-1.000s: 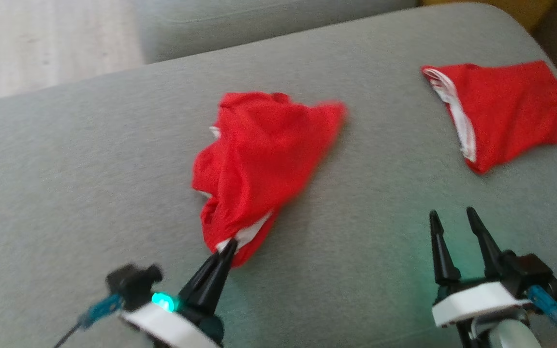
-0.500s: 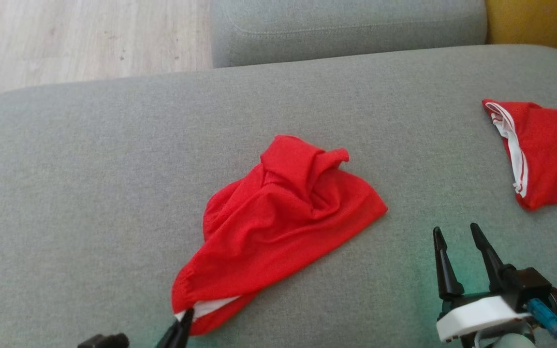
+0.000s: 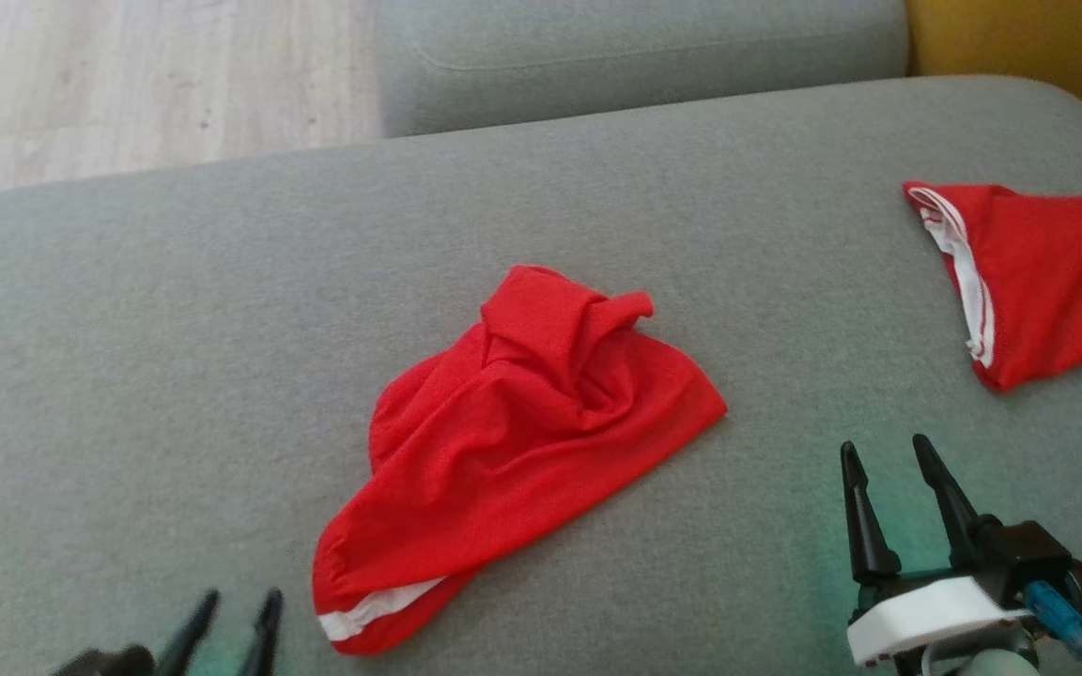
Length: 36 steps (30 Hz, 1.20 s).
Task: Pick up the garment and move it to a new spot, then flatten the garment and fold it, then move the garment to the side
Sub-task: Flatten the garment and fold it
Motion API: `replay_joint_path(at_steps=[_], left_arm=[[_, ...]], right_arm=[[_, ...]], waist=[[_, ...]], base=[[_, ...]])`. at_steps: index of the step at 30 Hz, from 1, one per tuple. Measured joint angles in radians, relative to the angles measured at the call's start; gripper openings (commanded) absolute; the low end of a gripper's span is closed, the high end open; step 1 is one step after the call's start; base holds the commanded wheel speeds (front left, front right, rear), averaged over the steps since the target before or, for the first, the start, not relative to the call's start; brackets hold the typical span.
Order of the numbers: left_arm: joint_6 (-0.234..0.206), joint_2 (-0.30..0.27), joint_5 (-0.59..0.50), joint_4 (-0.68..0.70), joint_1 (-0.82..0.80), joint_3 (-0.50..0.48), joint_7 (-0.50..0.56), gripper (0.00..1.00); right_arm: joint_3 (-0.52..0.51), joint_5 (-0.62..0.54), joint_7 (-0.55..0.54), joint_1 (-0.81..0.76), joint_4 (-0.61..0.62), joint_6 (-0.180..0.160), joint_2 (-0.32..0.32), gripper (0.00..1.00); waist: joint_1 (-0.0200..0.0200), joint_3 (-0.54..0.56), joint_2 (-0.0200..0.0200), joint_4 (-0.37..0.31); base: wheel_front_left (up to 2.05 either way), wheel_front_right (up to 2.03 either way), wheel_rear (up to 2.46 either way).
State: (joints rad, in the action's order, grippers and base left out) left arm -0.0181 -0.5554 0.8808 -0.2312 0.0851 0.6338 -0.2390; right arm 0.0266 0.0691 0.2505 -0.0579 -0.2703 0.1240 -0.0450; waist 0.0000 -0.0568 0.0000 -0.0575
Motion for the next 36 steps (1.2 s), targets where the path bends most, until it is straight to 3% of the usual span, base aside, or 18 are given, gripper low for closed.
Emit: replay_joint_path(at_steps=[4,7,12,18,23,30,32,33,36], left_arm=[[-0.104,-0.05,-0.071,0.105,-0.022,-0.021,0.016,1.0],[-0.13,-0.049,-0.127,0.228,-0.09,-0.01,0.028,1.0],[-0.07,0.062,-0.201,0.303,-0.269,0.125,0.106,1.0],[0.003,0.2,-0.254,0.128,-0.402,0.242,0.17,1.0],[0.036,0.25,-0.276,-0.05,-0.493,0.27,0.178,1.0],[0.039,0.29,-0.297,-0.205,-0.558,0.273,0.178,1.0],[0.039,0.305,-0.298,-0.251,-0.571,0.273,0.182,0.78],[0.04,0.311,-0.297,-0.272,-0.577,0.272,0.182,0.58],[0.046,0.324,-0.289,-0.324,-0.594,0.27,0.174,0.38]], right_arm=[[0.004,0.001,0.0,0.001,0.002,0.0,0.0,1.0],[0.013,0.002,0.0,0.006,0.005,0.0,0.0,1.0],[0.026,0.02,0.0,0.019,0.007,0.0,0.0,1.0],[0.041,0.028,0.0,0.059,0.009,0.0,0.0,1.0],[0.046,0.037,0.0,0.068,0.009,0.0,0.0,1.0],[0.051,0.038,0.0,0.069,0.007,0.0,0.0,1.0],[0.056,0.043,0.0,0.069,0.006,0.0,0.0,1.0],[0.058,0.045,0.0,0.069,0.006,0.0,0.0,1.0],[0.06,0.045,0.0,0.07,0.006,0.0,0.0,1.0]], waist=[[0.0,-0.014,0.0,-0.023],[0.0001,-0.03,0.0,-0.043],[0.0001,-0.059,0.0,-0.087],[0.0002,-0.093,0.0,-0.15],[0.0002,-0.115,0.0,-0.199],[0.0001,-0.126,0.0,-0.236],[0.0001,-0.128,0.0,-0.243],[0.0001,-0.129,0.0,-0.247],[0.0,-0.127,0.0,-0.256]], base=[[0.0,0.0,0.0],[0.0,0.0,0.0],[0.0,0.0,0.0],[0.0,0.0,0.0],[0.0,0.0,0.0],[0.0,0.0,0.0],[0.0,0.0,0.0],[0.0,0.0,0.0],[0.0,0.0,0.0]])
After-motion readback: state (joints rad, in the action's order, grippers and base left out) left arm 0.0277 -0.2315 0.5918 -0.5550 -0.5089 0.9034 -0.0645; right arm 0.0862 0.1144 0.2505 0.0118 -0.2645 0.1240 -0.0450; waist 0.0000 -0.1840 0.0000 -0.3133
